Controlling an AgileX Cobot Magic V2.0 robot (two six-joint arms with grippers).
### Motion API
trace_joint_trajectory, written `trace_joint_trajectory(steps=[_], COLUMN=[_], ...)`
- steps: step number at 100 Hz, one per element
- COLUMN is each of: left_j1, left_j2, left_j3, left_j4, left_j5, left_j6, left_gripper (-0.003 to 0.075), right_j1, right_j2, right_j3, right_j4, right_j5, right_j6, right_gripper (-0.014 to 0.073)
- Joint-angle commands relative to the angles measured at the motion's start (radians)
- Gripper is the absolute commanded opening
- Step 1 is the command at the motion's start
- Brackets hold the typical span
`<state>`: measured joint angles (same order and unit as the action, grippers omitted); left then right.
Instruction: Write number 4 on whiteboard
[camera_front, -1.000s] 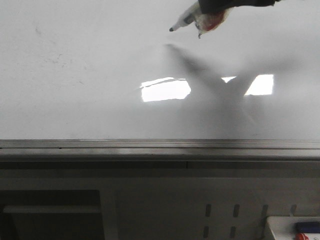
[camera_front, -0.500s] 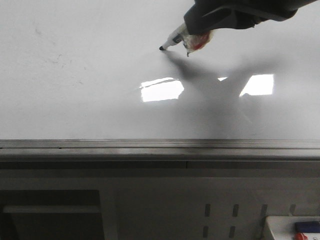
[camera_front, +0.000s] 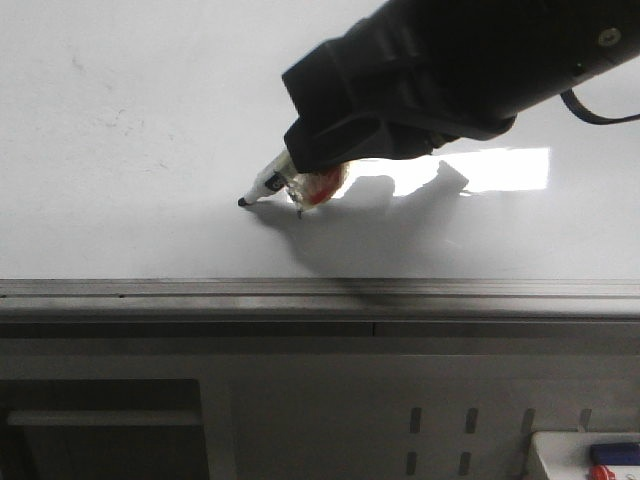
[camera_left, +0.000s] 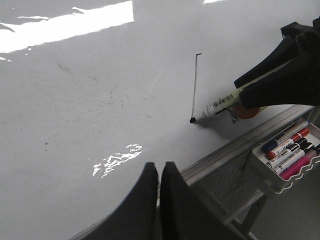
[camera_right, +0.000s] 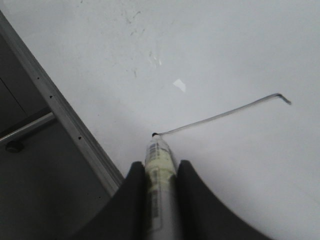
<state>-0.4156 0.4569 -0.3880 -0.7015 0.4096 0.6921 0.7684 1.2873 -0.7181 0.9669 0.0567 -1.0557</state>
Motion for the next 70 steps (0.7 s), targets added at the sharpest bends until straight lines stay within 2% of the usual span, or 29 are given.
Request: trace_joint_trajectory(steps=[1,28,70], left_j1=[0.003,0.003,0.003], left_j2=[0.004,0.004,0.004], left_j3=[-0.028,-0.028,-0.028], left_j4=[-0.037,-0.037,-0.037], left_j5=[-0.051,-0.051,-0.056], left_j6=[-0.009,-0.009,-0.009], left_gripper=[-0.002,-0.002,-0.002], right_j1=[-0.009,-0.052,-0.275], right_j2=[0.0,-0.058,-0.24], right_j3=[-0.02,-0.011,0.13], right_j4=[0.004,0.004,0.006], right_j5=[-0.097,-0.097,-0.065], right_j6=[-0.001,-0.001,-0.001], right_gripper=[-0.0064,-0.0061,-0.0061])
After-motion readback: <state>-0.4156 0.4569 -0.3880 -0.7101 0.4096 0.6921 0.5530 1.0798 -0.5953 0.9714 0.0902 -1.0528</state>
